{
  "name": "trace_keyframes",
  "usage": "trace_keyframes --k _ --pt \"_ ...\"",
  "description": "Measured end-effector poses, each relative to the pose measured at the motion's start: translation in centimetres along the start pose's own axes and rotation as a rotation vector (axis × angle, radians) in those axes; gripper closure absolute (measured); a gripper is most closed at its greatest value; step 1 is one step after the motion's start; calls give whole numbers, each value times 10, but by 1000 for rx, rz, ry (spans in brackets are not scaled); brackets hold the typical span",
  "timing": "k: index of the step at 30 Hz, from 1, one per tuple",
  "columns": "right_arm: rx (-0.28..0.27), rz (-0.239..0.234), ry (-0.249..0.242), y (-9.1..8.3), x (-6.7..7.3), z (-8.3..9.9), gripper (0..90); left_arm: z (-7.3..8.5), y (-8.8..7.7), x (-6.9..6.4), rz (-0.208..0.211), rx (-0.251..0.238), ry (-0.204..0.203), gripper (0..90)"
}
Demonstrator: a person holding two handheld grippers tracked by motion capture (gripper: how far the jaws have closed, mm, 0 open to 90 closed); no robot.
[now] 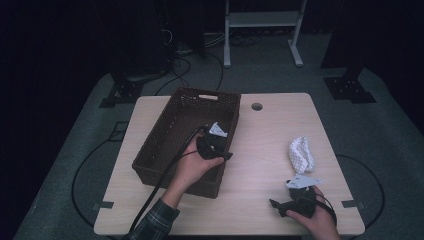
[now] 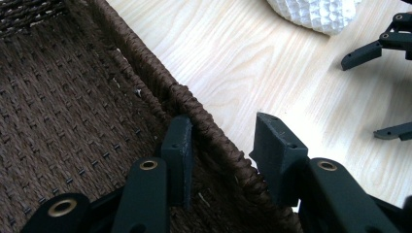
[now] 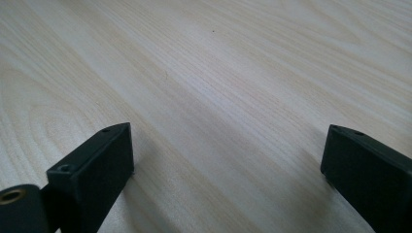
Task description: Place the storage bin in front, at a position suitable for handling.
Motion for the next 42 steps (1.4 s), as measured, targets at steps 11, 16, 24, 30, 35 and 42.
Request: trace_keyframes --k 11,16,24,30,35,42 --pt "0 0 0 0 0 0 43 17 -17 2 46 20 29 619" --pt "0 -1 0 0 0 0 43 27 -30 4 51 26 51 636" --pt "0 0 -1 0 0 0 43 43 -46 2 46 10 75 644" --pt "1 0 0 0 0 0 43 60 -59 5 41 -14 48 652" --pt "0 -1 -1 0 0 0 42 74 -66 6 32 -55 47 651" --pt "1 1 0 1 0 -1 42 80 -67 3 36 -79 38 642"
Point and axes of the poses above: each handheld gripper's, and its own axes: y roughly forward along the jaws, z roughly out of its underside, x roughly to its left, the point moved 2 cm from there along y, roughly forward along the jaws, and after that the axes turned 11 degrees about y, right-handed, at the moved point
